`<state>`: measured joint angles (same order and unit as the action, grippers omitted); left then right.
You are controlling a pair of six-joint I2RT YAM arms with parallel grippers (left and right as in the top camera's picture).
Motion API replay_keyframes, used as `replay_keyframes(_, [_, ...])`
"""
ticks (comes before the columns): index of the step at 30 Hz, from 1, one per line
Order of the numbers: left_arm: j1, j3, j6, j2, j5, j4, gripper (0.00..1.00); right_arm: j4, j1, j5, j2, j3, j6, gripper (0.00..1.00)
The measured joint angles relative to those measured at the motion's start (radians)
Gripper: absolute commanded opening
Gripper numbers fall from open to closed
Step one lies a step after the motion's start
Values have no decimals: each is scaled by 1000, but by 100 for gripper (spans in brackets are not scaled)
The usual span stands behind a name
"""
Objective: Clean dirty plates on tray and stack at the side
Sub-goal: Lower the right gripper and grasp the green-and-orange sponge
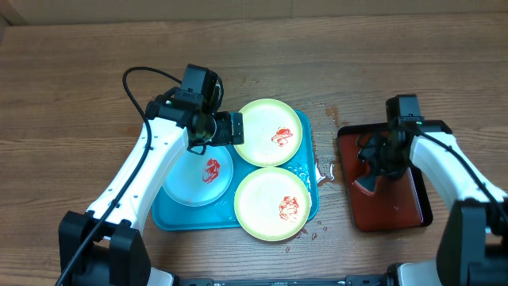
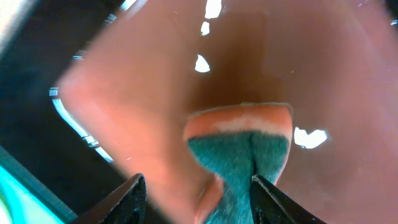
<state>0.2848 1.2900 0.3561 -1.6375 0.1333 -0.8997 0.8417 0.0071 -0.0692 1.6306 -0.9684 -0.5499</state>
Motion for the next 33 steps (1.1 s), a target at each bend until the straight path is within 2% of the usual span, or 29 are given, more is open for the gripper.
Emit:
replay_keyframes(3, [0, 0, 0, 0, 0, 2, 100, -4, 0, 6, 58, 0, -1, 54])
replay_keyframes(5, [0, 0, 0, 0, 0, 2, 100, -5, 0, 10, 87, -3, -4, 48])
replay_keyframes(10, [0, 0, 0, 0, 0, 6, 100, 0, 0, 26, 104, -14, -17, 42])
replay_keyframes(13, [0, 0, 0, 0, 0, 14, 100, 2, 0, 27, 104, -14, -21, 52])
replay_keyframes(15, [0, 0, 0, 0, 0, 19, 100, -2, 0, 23, 104, -15, -23, 55])
replay_keyframes(20, [0, 0, 0, 0, 0, 24, 100, 41, 1, 21, 111, -36, -22, 59])
replay_keyframes(27, [0, 0, 0, 0, 0, 29, 100, 212, 1, 51, 122, -131, -22, 60])
replay_keyframes(30, [0, 0, 0, 0, 0, 32, 100, 249, 1, 58, 122, -188, -21, 67])
replay_keyframes(33, [0, 0, 0, 0, 0, 32, 100, 284, 1, 61, 121, -235, -10, 69])
